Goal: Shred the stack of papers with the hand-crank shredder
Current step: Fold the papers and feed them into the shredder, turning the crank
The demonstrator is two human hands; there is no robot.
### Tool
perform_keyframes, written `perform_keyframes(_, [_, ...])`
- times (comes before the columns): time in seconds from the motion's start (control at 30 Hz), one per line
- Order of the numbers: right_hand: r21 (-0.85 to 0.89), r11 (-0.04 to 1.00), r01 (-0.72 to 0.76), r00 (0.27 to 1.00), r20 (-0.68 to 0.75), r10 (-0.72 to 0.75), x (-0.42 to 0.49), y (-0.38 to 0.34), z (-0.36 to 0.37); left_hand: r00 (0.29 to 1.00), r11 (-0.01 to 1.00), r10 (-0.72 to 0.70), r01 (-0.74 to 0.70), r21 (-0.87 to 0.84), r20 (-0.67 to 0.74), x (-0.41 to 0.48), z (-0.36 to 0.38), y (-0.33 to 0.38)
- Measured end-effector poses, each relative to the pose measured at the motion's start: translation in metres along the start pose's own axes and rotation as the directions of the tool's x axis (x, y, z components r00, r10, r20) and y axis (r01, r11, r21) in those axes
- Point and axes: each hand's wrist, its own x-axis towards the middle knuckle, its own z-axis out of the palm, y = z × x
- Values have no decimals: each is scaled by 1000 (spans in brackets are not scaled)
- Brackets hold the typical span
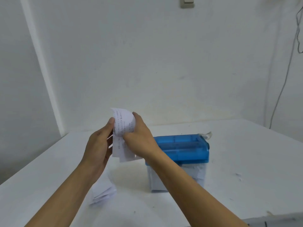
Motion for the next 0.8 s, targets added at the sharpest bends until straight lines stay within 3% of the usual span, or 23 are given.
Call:
perform_keyframes(0.13, [-39, 999, -2, 1000, -27, 1, 0, -7, -28, 992, 992, 109, -112, 49, 65, 3, 35, 8])
perform_keyframes(0.27, [-84, 995, -52, 992, -119, 42, -1, -5, -71, 987, 992, 128, -129, 6, 95, 12, 69, 13])
perform_keyframes(0.4, [-381, 921, -78, 996, -65, 58, -5, 8, -111, 987, 990, 124, -117, -79, 104, 27, 99, 13])
perform_keyframes(0.47, [-436, 896, -88, 995, -89, 54, -6, 18, -127, 982, 993, 107, -96, -75, 153, 33, 112, 10])
perform_keyframes(0.53, [-458, 884, -95, 991, -131, 39, -7, 27, -139, 970, 997, 77, -79, -1, 232, 37, 120, 2])
perform_keyframes(0.67, [-458, 877, -147, 984, -154, 85, -10, 44, -154, 940, 944, 16, -127, 304, 342, 44, 125, -16])
perform_keyframes(0.8, [-452, 869, -199, 978, -145, 148, -14, 59, -153, 900, 947, -104, -41, 320, 424, 46, 124, -13])
